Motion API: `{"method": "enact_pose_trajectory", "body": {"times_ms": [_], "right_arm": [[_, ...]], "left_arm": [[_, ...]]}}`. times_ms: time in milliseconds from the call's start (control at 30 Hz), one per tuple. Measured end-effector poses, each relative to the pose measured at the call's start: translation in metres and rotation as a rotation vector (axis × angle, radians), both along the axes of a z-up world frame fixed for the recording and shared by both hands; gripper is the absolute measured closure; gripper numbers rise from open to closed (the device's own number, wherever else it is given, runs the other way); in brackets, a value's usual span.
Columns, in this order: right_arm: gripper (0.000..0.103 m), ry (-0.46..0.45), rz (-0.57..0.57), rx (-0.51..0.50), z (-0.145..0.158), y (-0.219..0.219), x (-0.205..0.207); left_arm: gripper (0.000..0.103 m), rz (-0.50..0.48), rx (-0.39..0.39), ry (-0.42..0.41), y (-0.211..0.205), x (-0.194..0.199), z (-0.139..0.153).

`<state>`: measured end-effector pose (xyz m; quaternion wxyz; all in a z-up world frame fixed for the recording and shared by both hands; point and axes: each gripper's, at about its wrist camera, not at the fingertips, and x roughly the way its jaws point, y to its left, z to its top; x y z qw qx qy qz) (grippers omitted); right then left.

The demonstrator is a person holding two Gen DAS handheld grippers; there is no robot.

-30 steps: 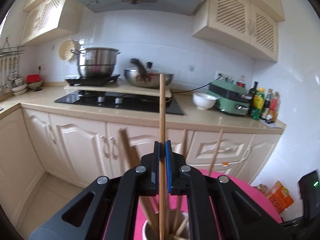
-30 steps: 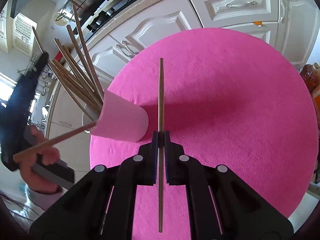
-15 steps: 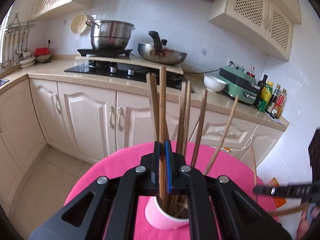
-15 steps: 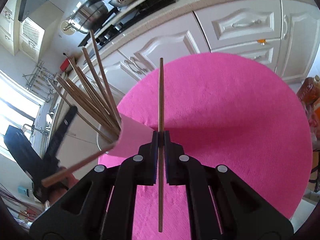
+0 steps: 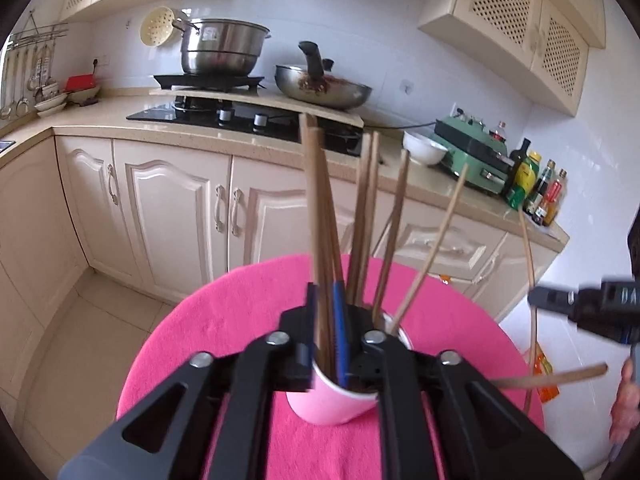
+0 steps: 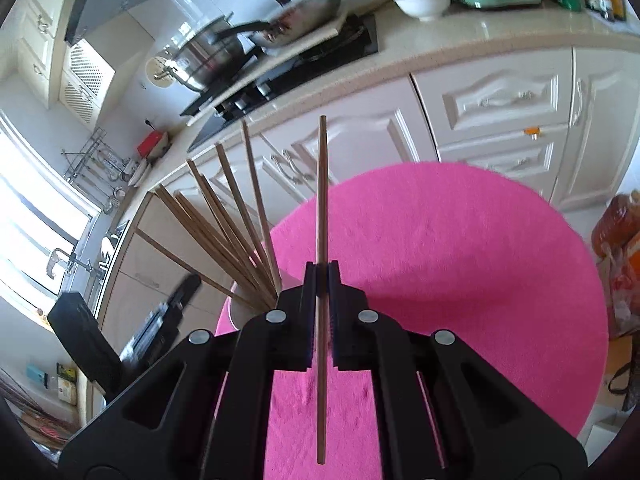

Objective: Organize utensils
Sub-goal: 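Lower both chopsticks into the pink cup and open both tools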

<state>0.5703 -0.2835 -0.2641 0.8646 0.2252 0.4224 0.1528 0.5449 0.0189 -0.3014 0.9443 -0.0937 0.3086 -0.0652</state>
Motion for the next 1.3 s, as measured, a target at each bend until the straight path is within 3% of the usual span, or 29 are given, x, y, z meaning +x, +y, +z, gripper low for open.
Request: {"method": "enact_pose_trajectory", "body": {"times_ms": [300, 500, 1000, 1300], "right_arm": [[0.097, -0.210, 0.032, 0.014, 0.046, 0.017, 0.017], [0.097, -0.317, 0.118, 0.010, 0.058, 0.050, 0.047], [0.097, -0.427, 0.226, -0.067, 0.032, 0.090, 0.068], [0.097, -0.420, 0.289, -0.129, 0.014, 0.092, 0.055]], "left_arm": [[0.066, 0.046, -0.016, 0.075, 0.014, -0.020, 0.008], [0.066, 0.120, 0.008, 0.107, 0.028, -0.026, 0.017], [0.066, 0.199, 0.017, 0.141, 0.045, -0.019, 0.018], [0.066, 0.190, 0.024, 0.160, 0.045, -0.015, 0.015]]}}
